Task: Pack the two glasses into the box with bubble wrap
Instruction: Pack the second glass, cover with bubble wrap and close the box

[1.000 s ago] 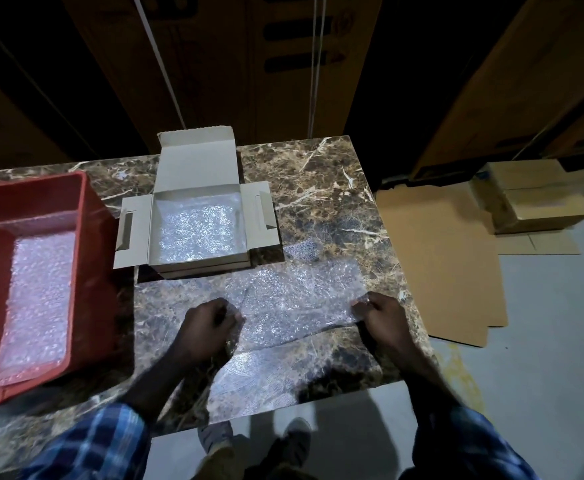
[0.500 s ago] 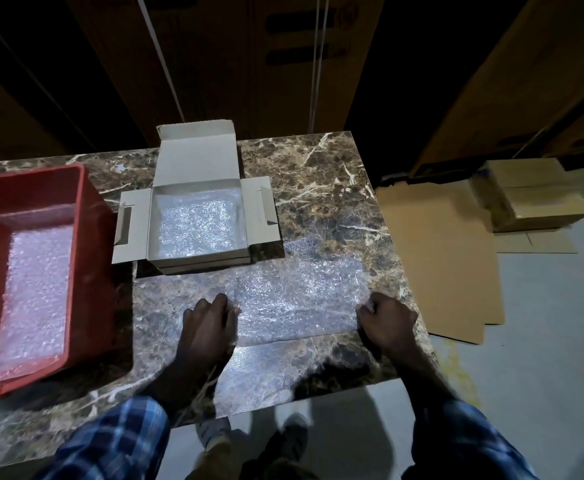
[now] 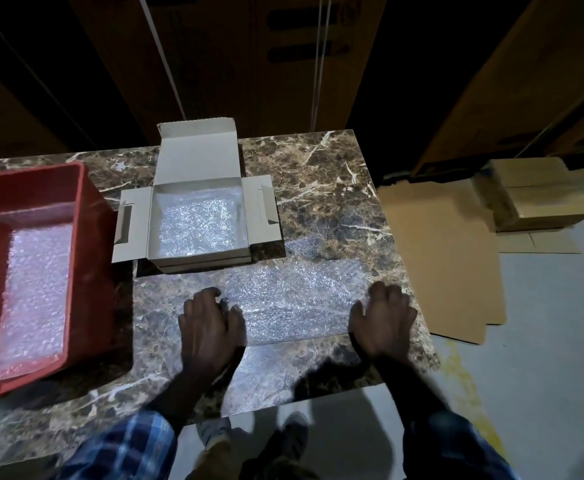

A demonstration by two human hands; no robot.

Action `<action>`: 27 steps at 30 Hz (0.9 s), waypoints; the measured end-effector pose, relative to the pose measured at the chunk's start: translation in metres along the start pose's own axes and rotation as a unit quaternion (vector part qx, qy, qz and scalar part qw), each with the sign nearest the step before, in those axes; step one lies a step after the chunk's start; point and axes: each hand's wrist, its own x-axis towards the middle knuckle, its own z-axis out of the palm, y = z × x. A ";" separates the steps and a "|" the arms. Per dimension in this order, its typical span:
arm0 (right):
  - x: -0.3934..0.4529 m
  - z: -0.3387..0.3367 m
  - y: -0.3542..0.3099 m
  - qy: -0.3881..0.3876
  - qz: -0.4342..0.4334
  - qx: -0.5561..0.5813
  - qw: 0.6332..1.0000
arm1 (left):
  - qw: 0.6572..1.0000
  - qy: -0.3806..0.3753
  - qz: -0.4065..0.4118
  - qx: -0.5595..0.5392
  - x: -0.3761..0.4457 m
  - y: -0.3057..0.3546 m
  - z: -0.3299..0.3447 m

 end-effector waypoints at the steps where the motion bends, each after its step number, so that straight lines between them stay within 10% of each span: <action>1: -0.004 0.004 -0.009 0.027 -0.048 -0.015 0.998 | 0.999 0.035 0.034 0.017 -0.003 0.008 0.000; 8: -0.012 0.057 -0.062 -0.105 -0.272 -0.016 0.956 | 0.976 -0.097 0.181 0.071 -0.005 0.027 0.060; 23: 0.018 0.044 0.011 -0.104 -0.137 -0.058 0.983 | 0.978 -0.120 0.088 0.149 0.004 -0.018 0.046; 27: 0.007 0.049 -0.028 -0.109 -0.229 -0.036 0.967 | 0.966 -0.132 0.171 0.143 0.004 0.007 0.051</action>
